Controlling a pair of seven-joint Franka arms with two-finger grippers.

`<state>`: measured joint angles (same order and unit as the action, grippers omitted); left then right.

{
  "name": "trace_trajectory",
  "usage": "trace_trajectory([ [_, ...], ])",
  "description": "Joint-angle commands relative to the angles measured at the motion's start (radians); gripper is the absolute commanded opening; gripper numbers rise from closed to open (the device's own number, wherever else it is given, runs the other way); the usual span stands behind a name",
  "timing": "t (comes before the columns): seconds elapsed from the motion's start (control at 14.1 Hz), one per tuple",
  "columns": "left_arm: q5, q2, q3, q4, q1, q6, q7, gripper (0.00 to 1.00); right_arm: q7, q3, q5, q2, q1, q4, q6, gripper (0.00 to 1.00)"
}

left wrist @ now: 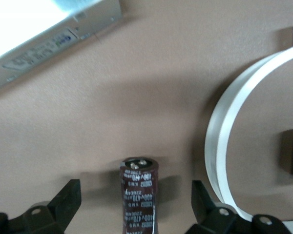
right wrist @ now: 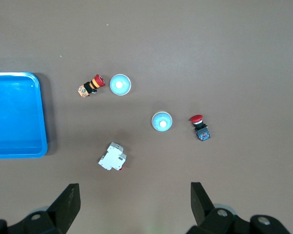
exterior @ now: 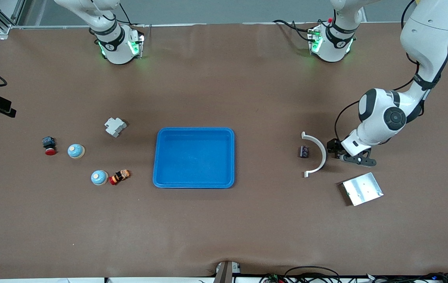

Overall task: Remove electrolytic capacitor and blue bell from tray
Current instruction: 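Set the bell beside the first bell while the left gripper nears the arc, then lower the capacitor inside the white arc and open the left gripper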

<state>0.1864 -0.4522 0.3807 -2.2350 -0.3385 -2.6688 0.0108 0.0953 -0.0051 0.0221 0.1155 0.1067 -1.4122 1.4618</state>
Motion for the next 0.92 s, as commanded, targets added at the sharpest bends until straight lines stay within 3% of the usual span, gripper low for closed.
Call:
trace_trajectory([
  [0.0,0.011,0.010,0.012,0.025,-0.020,0.009,0.008,1.00,0.018,0.005,-0.007,-0.030,0.002,-0.024,0.006,1.00],
  [0.14,0.008,0.015,0.013,0.041,-0.030,0.033,0.008,1.00,0.020,0.007,-0.007,-0.031,0.002,-0.025,0.005,1.00],
  [0.35,0.005,0.032,0.024,0.115,-0.024,0.180,-0.050,1.00,0.021,0.005,-0.004,-0.045,-0.008,-0.030,0.006,1.00],
  [0.57,0.004,0.043,0.107,0.190,-0.024,0.311,-0.190,1.00,0.023,0.005,-0.002,-0.037,-0.018,-0.021,-0.003,1.00],
  [0.85,0.004,0.046,0.188,0.192,-0.022,0.314,-0.307,1.00,0.018,0.004,0.001,-0.034,-0.019,-0.017,0.021,1.00],
])
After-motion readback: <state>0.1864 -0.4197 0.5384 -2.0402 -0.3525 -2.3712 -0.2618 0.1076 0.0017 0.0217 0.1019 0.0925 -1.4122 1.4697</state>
